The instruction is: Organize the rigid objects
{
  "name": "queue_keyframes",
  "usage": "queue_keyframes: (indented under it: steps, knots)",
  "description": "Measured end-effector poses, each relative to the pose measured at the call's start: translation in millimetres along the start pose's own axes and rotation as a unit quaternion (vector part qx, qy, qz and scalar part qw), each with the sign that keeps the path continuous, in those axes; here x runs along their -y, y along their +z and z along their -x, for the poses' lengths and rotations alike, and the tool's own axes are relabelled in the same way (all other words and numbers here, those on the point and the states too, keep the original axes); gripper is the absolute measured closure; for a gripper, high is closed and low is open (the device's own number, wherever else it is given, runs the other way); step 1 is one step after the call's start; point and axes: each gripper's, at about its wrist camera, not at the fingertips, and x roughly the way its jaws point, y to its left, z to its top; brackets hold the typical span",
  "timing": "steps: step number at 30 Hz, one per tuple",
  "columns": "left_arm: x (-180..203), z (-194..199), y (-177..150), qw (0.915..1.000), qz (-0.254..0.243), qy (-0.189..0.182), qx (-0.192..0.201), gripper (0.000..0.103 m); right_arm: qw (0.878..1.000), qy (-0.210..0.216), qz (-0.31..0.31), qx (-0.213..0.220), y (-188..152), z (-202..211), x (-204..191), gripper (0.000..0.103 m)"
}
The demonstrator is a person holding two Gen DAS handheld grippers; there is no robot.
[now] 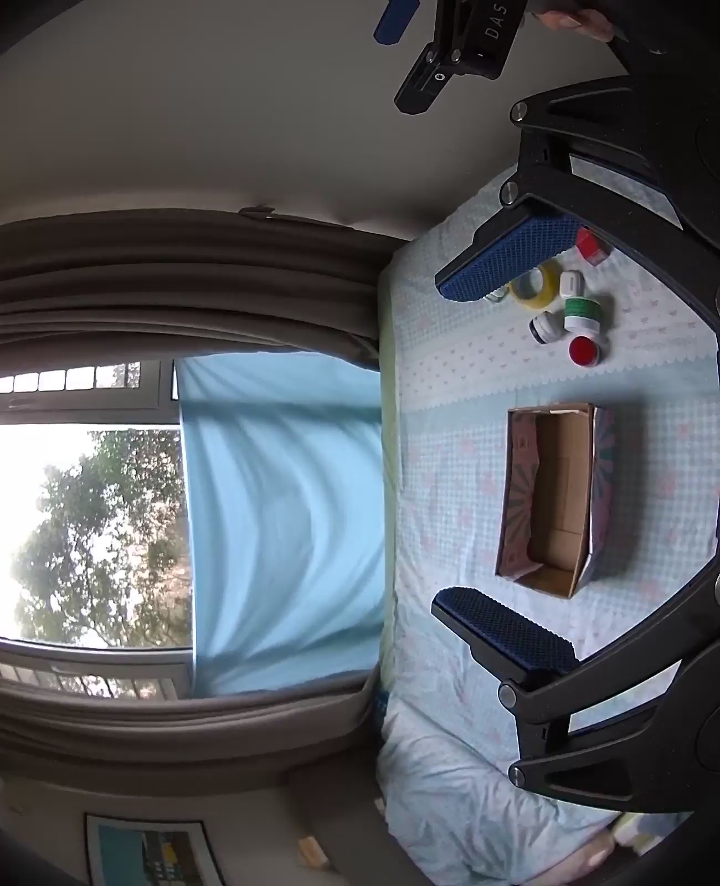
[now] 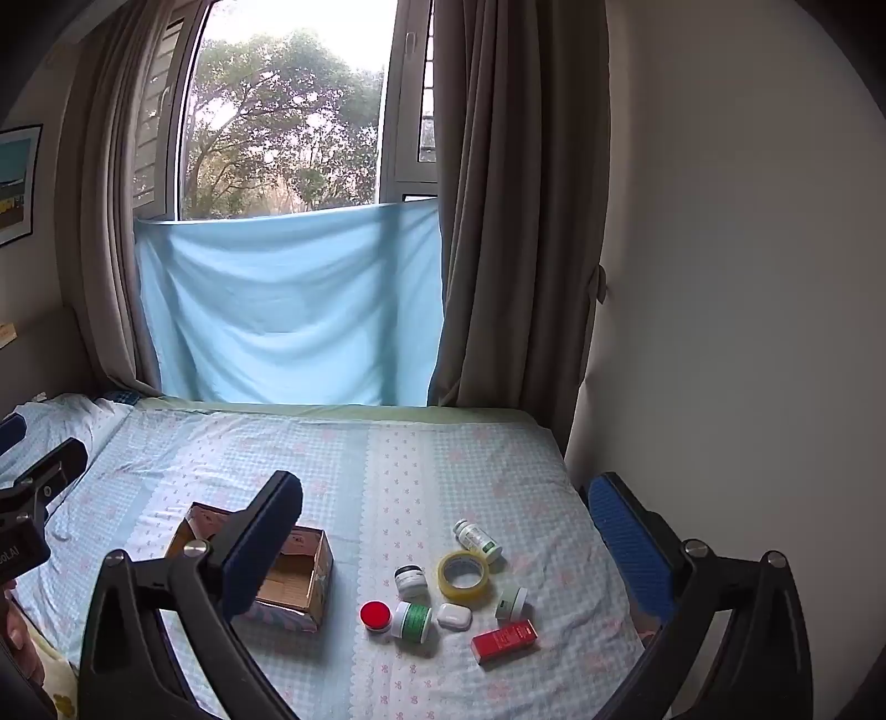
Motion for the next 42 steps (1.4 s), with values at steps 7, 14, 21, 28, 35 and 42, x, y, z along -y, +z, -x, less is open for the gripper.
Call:
queue_keyframes:
  steps: [7,14,21,28,35,42]
  knots:
    - [-8,8,-1,1.0,0.002,-0.005,0.006,0.0,1.0,-0.001,0.001,0.001,-4,-4,-6,0.0]
    - [-8,9,2,1.0,0.002,-0.002,0.005,0.0,1.0,-0.001,0.001,0.001,-3,-4,-6,0.0]
    - [-8,11,1,1.0,0.002,-0.001,0.005,0.0,1.0,-0.003,0.003,0.0,-5,-3,-9,0.0]
    - [-5,13,-1,1.0,0.001,-0.002,0.004,0.0,1.0,-0.002,0.004,0.001,-6,0,-10,0.0]
    - [-5,15,-1,1.0,0.002,-0.002,0.004,0.0,1.0,-0.001,0.003,0.001,-7,0,-10,0.0]
    - [-4,17,-3,1.0,0.003,-0.001,0.004,0.0,1.0,0.001,0.002,0.004,-9,5,-10,0.0]
